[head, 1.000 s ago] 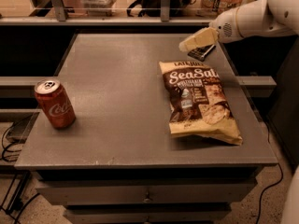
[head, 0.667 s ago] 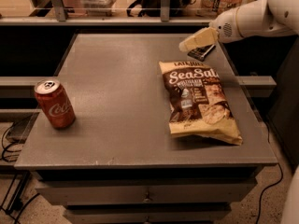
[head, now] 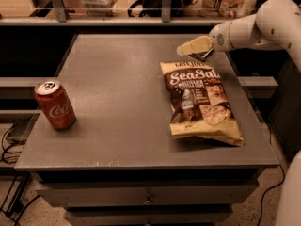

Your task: Move rxbar chocolate near coke can

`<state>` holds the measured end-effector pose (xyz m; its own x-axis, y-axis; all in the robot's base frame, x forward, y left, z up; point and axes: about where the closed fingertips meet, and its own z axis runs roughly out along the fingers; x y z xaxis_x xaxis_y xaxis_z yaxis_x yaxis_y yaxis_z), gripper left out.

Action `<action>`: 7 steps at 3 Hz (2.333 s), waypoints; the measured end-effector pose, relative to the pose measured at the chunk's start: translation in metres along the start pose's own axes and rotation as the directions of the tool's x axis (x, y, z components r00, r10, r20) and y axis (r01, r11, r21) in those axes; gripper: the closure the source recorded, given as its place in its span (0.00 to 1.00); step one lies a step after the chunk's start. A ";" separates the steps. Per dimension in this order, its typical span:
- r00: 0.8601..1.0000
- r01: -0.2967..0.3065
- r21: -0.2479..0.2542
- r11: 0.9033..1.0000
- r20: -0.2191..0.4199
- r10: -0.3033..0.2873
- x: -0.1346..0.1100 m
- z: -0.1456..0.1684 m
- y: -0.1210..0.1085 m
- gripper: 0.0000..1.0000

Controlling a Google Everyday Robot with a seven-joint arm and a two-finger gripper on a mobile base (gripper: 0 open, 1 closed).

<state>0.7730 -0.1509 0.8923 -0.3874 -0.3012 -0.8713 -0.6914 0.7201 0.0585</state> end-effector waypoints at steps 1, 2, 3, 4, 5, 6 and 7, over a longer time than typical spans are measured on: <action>1.000 -0.023 0.090 0.996 0.006 0.022 0.006 0.014 -0.018 0.00; 0.999 -0.052 0.159 0.986 0.019 0.050 0.011 0.022 -0.037 0.00; 0.997 -0.077 0.207 0.975 0.024 0.074 0.017 0.029 -0.054 0.00; 0.995 -0.100 0.232 0.968 0.009 0.101 0.027 0.036 -0.065 0.00; 0.993 -0.116 0.248 0.962 -0.003 0.120 0.036 0.041 -0.070 0.00; 0.991 -0.117 0.261 0.958 -0.027 0.128 0.038 0.045 -0.068 0.14; 0.990 -0.112 0.270 0.956 -0.049 0.130 0.039 0.048 -0.063 0.38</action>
Offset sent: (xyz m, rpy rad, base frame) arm 0.0532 -0.0374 -0.0299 -0.0244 -0.0464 -0.2737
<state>0.8314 -0.1779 0.8314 -0.5038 -0.2353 -0.8311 -0.4531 0.8912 0.0223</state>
